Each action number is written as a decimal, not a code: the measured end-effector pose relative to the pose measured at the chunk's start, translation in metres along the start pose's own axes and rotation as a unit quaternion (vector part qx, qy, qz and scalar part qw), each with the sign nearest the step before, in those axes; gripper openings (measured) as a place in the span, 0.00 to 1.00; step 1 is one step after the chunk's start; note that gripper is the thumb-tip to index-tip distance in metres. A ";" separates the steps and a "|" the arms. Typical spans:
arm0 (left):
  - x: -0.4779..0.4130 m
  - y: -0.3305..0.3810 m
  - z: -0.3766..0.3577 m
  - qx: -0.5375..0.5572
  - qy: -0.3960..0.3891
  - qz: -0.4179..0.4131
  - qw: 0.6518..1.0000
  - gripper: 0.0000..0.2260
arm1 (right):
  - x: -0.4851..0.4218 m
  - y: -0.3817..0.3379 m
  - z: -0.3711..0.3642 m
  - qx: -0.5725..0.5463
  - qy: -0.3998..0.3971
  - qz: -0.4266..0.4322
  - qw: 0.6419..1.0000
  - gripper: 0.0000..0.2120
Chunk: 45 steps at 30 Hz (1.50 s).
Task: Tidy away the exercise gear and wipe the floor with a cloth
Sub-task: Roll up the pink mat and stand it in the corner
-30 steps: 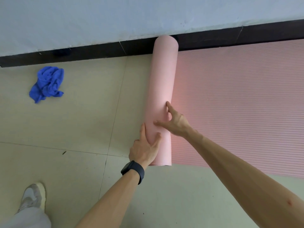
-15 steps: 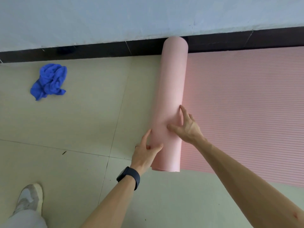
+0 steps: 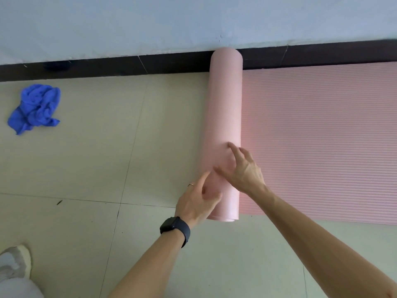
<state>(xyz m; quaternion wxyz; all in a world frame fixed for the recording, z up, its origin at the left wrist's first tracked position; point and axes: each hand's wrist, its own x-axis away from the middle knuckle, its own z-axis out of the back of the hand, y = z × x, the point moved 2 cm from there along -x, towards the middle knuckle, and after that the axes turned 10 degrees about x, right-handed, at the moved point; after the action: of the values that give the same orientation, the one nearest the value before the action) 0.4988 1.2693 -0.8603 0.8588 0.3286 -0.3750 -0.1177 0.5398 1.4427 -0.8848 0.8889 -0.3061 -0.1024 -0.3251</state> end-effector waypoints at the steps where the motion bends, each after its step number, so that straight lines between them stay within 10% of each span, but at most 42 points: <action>1: -0.002 0.005 0.001 0.025 -0.004 0.009 1.000 0.31 | -0.001 0.010 0.006 -0.005 0.001 -0.014 1.000 0.38; 6: -0.021 0.017 0.003 0.005 0.014 0.077 0.997 0.28 | 0.011 0.056 0.023 -0.040 -0.014 -0.047 0.998 0.35; 15: -0.026 0.054 -0.045 0.068 -0.095 0.144 0.983 0.50 | 0.031 0.082 0.060 -0.086 0.042 -0.062 0.993 0.25; 20: -0.044 0.092 -0.055 0.037 -0.243 0.165 0.955 0.30 | 0.049 0.112 0.063 -0.064 -0.004 -0.121 0.991 0.44; 24: -0.089 0.133 -0.039 -0.071 -0.192 0.105 0.973 0.17 | 0.060 0.147 0.064 -0.088 0.026 -0.149 0.985 0.37; 30: -0.110 0.154 -0.085 -0.032 -0.164 0.094 0.981 0.48 | 0.071 0.183 0.071 -0.034 0.067 -0.196 0.978 0.24; 39: -0.096 0.182 -0.170 -0.064 -0.175 0.065 0.980 0.49 | 0.123 0.173 0.071 -0.076 0.094 -0.233 0.965 0.40; 41: -0.091 0.189 -0.176 -0.085 -0.147 0.055 0.984 0.46 | 0.140 0.182 0.061 -0.203 0.180 -0.346 0.898 0.39; 45: -0.077 0.201 -0.178 -0.068 -0.139 0.054 0.986 0.43 | 0.159 0.182 0.029 -0.593 0.194 -0.563 0.541 0.36</action>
<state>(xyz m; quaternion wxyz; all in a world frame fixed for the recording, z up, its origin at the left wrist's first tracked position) 0.5645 1.5404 -0.8626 0.8240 0.2289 -0.4989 -0.1406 0.7794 1.4878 -0.8884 0.1364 -0.5722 0.1375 -0.7969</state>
